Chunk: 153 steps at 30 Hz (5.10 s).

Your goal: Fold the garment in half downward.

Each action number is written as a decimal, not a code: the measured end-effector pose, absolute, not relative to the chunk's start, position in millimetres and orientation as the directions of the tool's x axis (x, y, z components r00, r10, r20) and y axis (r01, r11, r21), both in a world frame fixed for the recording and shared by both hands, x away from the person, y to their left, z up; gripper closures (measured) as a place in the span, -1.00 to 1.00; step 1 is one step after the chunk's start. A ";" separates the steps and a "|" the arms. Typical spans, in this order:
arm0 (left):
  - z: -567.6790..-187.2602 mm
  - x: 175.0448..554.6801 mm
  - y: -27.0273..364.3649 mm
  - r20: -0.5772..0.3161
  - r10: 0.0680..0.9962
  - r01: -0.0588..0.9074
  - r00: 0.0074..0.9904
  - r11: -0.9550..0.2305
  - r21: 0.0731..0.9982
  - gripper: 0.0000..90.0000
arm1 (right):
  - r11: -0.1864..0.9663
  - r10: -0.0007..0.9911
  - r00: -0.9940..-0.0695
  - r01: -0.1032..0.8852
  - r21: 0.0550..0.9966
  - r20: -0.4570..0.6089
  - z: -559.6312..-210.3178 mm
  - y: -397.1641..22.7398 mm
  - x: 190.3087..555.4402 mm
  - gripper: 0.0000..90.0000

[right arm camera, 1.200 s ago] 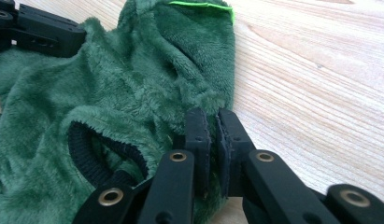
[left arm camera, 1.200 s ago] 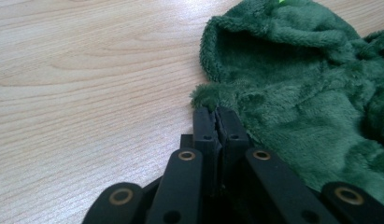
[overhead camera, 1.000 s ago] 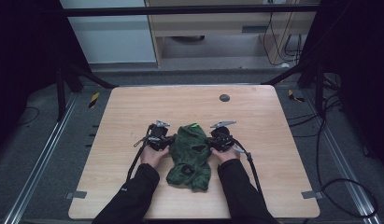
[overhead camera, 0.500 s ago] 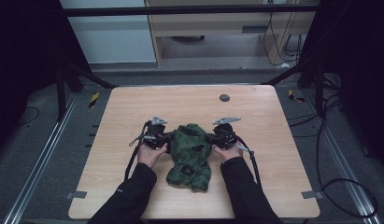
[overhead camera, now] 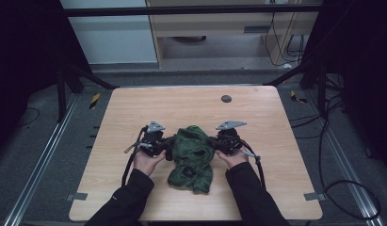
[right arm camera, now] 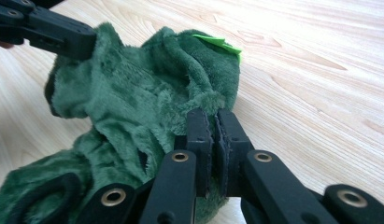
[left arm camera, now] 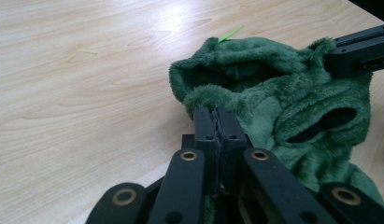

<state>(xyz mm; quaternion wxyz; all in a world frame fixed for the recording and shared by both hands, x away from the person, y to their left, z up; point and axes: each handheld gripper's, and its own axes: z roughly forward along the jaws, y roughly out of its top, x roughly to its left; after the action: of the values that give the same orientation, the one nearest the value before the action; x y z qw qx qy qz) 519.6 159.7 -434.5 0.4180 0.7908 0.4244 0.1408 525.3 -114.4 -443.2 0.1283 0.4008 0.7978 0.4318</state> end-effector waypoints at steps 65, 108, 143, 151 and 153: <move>-452.3 438.0 179.0 -0.139 0.718 0.570 0.682 -0.403 0.716 0.98 | 0.343 0.638 -0.749 0.483 0.806 0.177 -462.5 -114.2 441.1 0.86; -443.9 428.7 189.3 -0.126 0.748 0.568 0.652 -0.371 0.734 0.59 | 0.311 0.647 -0.734 0.501 0.808 0.206 -459.1 -122.2 434.8 0.59; -455.2 498.6 171.5 -0.130 0.806 0.578 0.577 -0.290 0.763 1.00 | 0.258 0.733 -0.652 0.531 0.807 0.194 -462.1 -105.7 494.9 1.00; -461.7 498.1 162.9 -0.129 0.769 0.574 0.626 -0.342 0.744 1.00 | 0.291 0.723 -0.663 0.550 0.783 0.197 -471.0 -98.6 496.0 1.00; -461.7 497.0 162.1 -0.130 0.762 0.572 0.634 -0.349 0.743 1.00 | 0.294 0.717 -0.667 0.553 0.780 0.203 -471.5 -97.2 495.5 1.00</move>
<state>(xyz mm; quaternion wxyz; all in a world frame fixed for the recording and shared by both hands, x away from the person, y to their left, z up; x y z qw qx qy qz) 497.0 162.1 -461.7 0.3966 0.8124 0.4104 0.1200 495.5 -97.2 -471.5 0.0929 0.3972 0.7989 0.4420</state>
